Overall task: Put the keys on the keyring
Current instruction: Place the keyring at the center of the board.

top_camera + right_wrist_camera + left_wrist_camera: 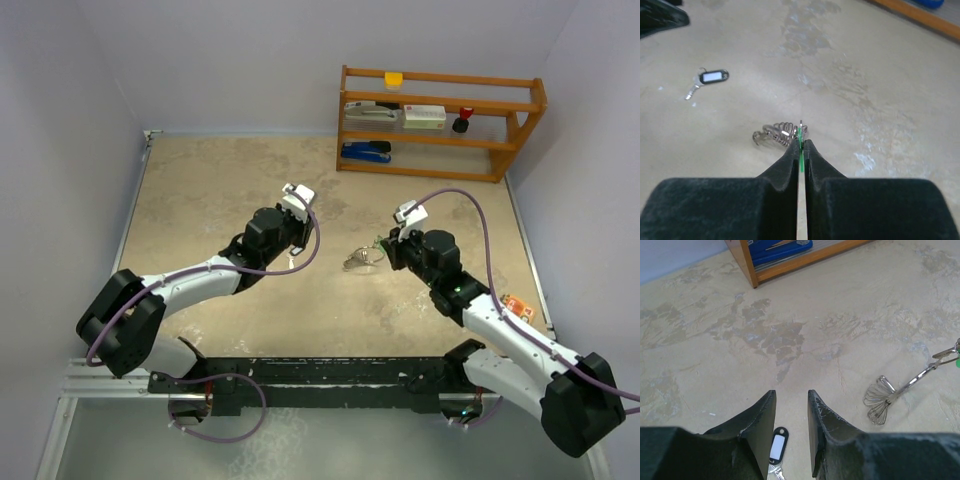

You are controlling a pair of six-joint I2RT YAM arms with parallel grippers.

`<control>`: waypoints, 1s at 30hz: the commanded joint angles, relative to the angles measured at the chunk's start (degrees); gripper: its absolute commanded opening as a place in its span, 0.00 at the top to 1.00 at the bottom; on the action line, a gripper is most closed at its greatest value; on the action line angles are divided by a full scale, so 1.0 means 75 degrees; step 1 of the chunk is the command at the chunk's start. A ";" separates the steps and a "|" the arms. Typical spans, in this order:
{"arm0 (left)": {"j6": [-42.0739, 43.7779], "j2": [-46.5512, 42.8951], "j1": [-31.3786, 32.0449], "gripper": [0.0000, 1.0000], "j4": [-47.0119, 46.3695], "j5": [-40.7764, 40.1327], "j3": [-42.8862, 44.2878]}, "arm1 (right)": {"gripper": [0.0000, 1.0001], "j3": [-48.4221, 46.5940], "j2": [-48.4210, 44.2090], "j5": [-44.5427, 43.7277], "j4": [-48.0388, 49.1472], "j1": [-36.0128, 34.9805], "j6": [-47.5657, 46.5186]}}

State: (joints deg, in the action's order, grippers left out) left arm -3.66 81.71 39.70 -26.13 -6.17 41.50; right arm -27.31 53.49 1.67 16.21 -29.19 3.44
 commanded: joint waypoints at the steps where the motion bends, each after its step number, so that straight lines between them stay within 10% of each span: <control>1: -0.0176 -0.0171 -0.0064 0.71 -0.0491 0.0013 -0.0016 | 0.88 -0.0108 0.0014 -0.1023 -0.0605 0.0013 0.0714; 30: -0.0465 -0.0165 -0.0080 0.70 -0.0406 0.0059 -0.0030 | 0.64 -0.1455 0.2535 0.0261 -0.1343 -0.0015 0.1453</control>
State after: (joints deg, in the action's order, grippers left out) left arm -5.50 81.73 39.40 -26.55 -6.17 41.34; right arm -34.98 71.05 -0.12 6.31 -29.19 13.87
